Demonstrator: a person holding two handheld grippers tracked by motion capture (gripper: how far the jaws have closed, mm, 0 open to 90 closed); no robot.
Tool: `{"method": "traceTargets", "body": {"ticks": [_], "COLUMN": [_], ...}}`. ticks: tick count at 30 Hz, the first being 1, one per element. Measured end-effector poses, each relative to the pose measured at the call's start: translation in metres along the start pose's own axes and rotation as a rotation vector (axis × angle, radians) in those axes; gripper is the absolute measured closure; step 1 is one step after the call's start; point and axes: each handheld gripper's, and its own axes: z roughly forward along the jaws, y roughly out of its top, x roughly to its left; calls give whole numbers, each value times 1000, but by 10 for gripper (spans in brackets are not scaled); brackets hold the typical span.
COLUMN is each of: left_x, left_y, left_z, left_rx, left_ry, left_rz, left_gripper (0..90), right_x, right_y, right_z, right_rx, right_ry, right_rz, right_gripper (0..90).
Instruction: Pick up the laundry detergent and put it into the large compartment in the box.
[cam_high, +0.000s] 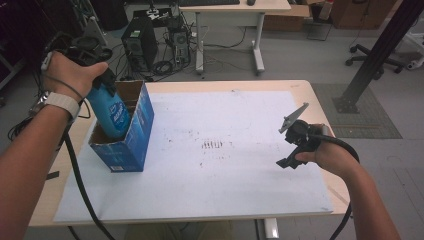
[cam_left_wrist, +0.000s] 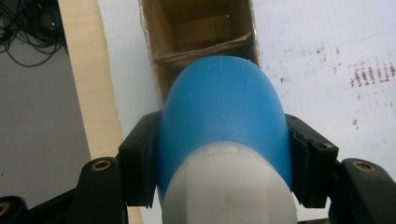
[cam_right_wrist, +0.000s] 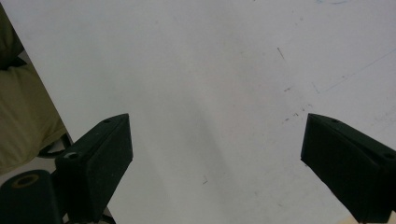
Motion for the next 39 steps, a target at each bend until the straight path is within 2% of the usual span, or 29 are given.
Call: {"method": "traceTargets", "body": {"ticks": [10,12,16,39], "left_x": [-2,-3,-4,-4], "left_y": [0,-1,-1,-10], "left_z": [25,30,42,86], "left_rx": [20,10,27,50], "left_ry": [22,25,22,24], "left_rz": [13,15,21,37], "left_gripper": [374,375,375,375], "right_x": [-1,-1,-1,0], "right_y": [0,0,-1,-1], "right_z": [2,3,4,9], "right_rx": [3,7,10,15], "right_ry": [1,4,5,15], "right_rz": [6,6,8,15], "right_gripper": [91,91,91,91]}}
